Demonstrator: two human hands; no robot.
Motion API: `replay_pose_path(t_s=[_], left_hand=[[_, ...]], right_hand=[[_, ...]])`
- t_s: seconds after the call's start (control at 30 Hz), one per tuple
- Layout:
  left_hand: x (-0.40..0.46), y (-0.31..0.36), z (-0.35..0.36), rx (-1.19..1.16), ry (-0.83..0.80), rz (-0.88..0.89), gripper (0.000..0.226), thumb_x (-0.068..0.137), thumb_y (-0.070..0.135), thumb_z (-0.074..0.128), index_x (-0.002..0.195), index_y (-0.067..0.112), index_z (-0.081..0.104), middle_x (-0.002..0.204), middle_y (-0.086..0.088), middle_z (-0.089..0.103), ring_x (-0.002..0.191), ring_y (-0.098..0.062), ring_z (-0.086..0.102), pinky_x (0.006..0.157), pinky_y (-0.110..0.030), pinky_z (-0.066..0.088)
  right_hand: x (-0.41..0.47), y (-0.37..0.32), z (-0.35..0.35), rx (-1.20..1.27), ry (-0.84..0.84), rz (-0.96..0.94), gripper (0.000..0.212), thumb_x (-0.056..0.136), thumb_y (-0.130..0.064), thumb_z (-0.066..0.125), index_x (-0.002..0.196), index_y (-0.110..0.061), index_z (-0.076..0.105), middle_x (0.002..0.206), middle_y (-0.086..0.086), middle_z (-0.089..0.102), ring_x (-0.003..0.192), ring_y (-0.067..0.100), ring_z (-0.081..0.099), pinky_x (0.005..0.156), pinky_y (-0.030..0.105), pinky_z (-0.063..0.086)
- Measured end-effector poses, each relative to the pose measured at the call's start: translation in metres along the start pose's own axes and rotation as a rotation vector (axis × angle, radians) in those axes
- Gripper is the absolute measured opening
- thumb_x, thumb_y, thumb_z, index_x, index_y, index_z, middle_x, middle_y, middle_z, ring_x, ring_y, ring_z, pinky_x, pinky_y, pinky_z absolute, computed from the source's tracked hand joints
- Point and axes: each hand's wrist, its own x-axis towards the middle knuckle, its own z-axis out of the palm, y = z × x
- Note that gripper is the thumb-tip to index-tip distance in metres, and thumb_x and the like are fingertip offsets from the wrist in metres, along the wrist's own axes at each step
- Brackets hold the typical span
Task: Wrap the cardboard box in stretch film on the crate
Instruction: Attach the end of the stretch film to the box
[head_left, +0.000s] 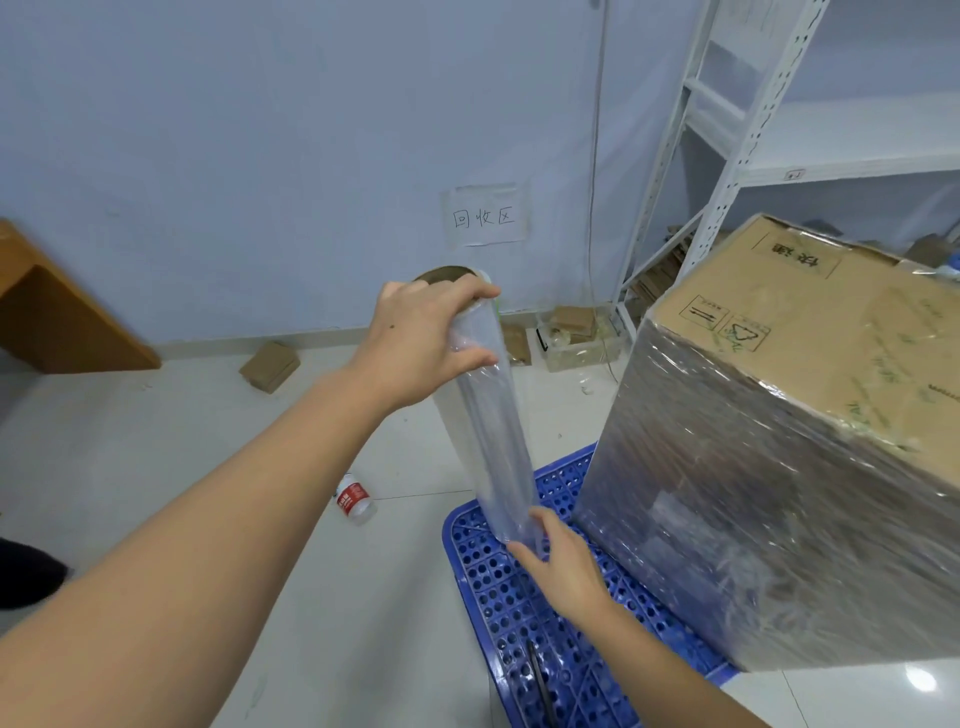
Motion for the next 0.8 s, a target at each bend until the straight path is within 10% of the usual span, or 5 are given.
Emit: replay_pose_path(t_s=[0.07,0.17,0.23,0.53,0.8], left_hand=[[-0.002,0.009,0.001,0.018,-0.005,0.01,0.059,0.084,0.066,0.066,0.134,0.037,0.059,0.115,0.011,0.069,0.107,-0.022,0.064,0.1,-0.042,0.037],[-0.003,0.025,0.002,0.049,-0.017,0.027,0.049,0.092,0.064,0.053,0.134,0.038,0.058,0.111,0.009,0.07,0.101,-0.023,0.063,0.098,-0.044,0.038],[-0.004,0.036,0.001,0.058,-0.043,0.026,0.048,0.095,0.062,0.053,0.137,0.038,0.056,0.111,0.008,0.07,0.102,-0.023,0.062,0.1,-0.043,0.037],[0.001,0.101,-0.015,0.213,-0.489,0.127,0.119,0.068,0.073,0.079,0.161,0.036,0.016,0.136,0.006,0.057,0.125,-0.022,0.051,0.111,-0.044,0.027],[-0.004,0.135,-0.024,0.243,-0.526,0.145,0.086,0.091,0.033,0.071,0.161,0.031,0.021,0.108,0.006,0.062,0.118,-0.023,0.057,0.112,-0.045,0.029]], right_hand=[[0.01,-0.018,-0.01,0.134,0.051,-0.032,0.053,0.086,-0.056,0.063,0.132,-0.035,0.044,0.12,-0.021,0.051,0.107,0.001,0.052,0.089,0.029,0.048],[0.014,-0.04,-0.027,0.131,0.136,-0.072,0.01,0.095,-0.035,0.062,0.093,-0.025,0.058,0.08,-0.014,0.059,0.069,-0.001,0.051,0.065,0.024,0.043],[0.006,-0.035,-0.031,0.127,0.169,-0.078,0.021,0.098,-0.025,0.058,0.079,-0.017,0.061,0.065,0.0,0.058,0.055,0.003,0.043,0.055,0.025,0.037],[-0.045,-0.053,-0.068,0.293,0.119,-0.002,0.042,0.092,-0.03,0.067,0.133,-0.024,0.058,0.118,-0.011,0.063,0.106,0.002,0.057,0.088,0.014,0.043],[-0.054,-0.12,-0.151,0.611,0.35,-0.134,0.008,0.082,-0.021,0.079,0.085,-0.016,0.072,0.079,0.003,0.071,0.077,0.013,0.066,0.072,0.027,0.052]])
